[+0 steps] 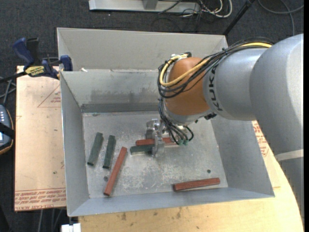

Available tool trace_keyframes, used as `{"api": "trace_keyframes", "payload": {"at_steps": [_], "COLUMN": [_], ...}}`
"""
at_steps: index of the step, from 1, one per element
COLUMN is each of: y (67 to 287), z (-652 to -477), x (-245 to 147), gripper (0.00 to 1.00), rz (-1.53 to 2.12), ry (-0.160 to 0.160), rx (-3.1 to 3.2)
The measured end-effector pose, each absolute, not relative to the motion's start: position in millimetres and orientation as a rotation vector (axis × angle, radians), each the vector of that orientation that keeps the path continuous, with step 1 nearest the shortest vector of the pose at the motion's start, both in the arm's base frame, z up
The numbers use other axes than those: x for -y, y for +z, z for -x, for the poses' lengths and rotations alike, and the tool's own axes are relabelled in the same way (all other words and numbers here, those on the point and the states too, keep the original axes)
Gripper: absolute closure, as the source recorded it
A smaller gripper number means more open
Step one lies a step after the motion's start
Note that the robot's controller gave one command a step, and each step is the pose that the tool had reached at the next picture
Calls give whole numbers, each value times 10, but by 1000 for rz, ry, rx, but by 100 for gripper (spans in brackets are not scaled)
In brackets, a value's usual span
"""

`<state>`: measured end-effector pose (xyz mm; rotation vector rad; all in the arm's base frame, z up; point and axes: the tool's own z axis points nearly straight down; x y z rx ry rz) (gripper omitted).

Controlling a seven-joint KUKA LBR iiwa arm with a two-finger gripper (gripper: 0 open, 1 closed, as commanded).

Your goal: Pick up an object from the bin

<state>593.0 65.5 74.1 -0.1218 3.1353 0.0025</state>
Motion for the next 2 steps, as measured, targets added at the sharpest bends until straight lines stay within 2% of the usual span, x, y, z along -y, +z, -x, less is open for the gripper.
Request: {"api": "trace_keyframes", "payload": {"at_steps": [1, 2], "y": [741, 2708], "z": [-5930, -5688], "x": [-655, -599], "gripper": [100, 100], "rz": [121, 187], "ry": [3, 1], "rx": [-3135, -3136]}}
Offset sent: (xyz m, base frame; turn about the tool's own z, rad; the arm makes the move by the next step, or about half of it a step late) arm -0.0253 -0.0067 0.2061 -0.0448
